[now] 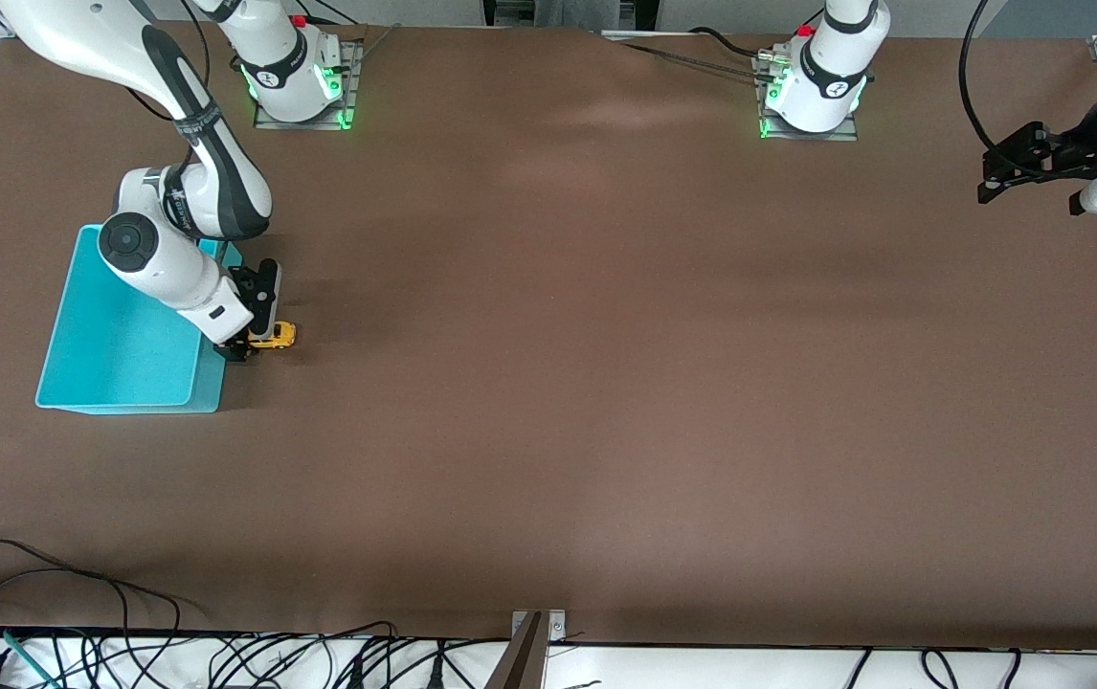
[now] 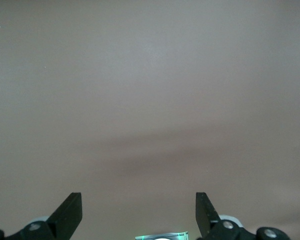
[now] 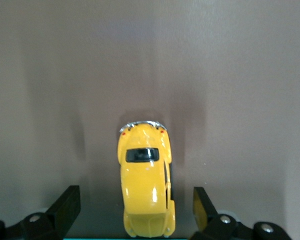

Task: Wind up and store yellow beetle car
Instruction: 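Lower the right gripper and grasp the yellow car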

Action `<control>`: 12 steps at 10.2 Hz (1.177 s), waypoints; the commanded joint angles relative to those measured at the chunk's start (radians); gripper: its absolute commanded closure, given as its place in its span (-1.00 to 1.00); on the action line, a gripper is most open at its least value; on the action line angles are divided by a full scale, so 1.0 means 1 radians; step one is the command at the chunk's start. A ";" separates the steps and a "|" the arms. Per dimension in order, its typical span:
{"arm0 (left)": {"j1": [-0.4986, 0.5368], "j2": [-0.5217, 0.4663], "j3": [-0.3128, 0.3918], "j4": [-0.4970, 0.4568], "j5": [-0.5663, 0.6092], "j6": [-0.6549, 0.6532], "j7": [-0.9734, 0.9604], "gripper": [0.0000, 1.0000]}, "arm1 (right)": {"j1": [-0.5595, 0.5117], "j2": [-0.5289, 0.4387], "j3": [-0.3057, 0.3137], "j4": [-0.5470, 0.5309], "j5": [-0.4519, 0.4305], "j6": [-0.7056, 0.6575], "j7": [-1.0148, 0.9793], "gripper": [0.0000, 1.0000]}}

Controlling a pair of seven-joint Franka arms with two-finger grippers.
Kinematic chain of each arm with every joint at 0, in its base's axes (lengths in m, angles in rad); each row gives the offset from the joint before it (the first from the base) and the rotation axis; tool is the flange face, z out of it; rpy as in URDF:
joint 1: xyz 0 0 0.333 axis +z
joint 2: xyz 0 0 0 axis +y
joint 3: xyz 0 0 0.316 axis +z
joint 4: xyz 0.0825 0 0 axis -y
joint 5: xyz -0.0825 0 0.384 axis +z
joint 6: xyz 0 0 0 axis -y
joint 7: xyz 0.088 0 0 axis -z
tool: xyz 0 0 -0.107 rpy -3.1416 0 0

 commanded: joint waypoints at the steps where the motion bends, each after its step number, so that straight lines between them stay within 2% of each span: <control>1: -0.011 0.019 0.003 0.042 -0.013 -0.026 -0.039 -1.00 | -0.003 0.020 -0.002 -0.010 -0.018 0.049 -0.019 -0.85; 2: -0.012 0.019 0.003 0.042 -0.020 -0.026 -0.077 -1.00 | -0.003 0.020 0.000 -0.010 -0.018 0.047 -0.025 -0.30; 3: -0.011 0.019 0.003 0.042 -0.031 -0.026 -0.100 -1.00 | -0.003 0.018 0.000 -0.010 -0.018 0.047 -0.058 0.75; 4: -0.005 0.019 0.003 0.042 -0.045 -0.026 -0.120 -1.00 | -0.003 0.014 0.000 -0.010 -0.018 0.047 -0.066 1.00; 5: 0.006 0.019 0.008 0.040 -0.091 -0.026 -0.152 -1.00 | -0.003 0.002 0.003 -0.007 -0.018 0.039 -0.079 1.00; 7: 0.006 0.019 0.009 0.040 -0.099 -0.026 -0.166 -1.00 | -0.003 -0.046 0.006 0.002 -0.010 0.010 -0.050 1.00; 8: 0.006 0.019 0.009 0.037 -0.100 -0.027 -0.184 -1.00 | 0.002 -0.089 0.010 0.020 -0.010 -0.049 -0.006 1.00; 10: 0.006 0.018 0.008 0.036 -0.100 -0.027 -0.191 -1.00 | 0.003 -0.153 0.050 0.150 -0.010 -0.339 0.123 1.00; 12: 0.003 0.019 0.006 0.036 -0.100 -0.027 -0.191 -1.00 | 0.003 -0.204 0.043 0.287 -0.002 -0.570 0.183 1.00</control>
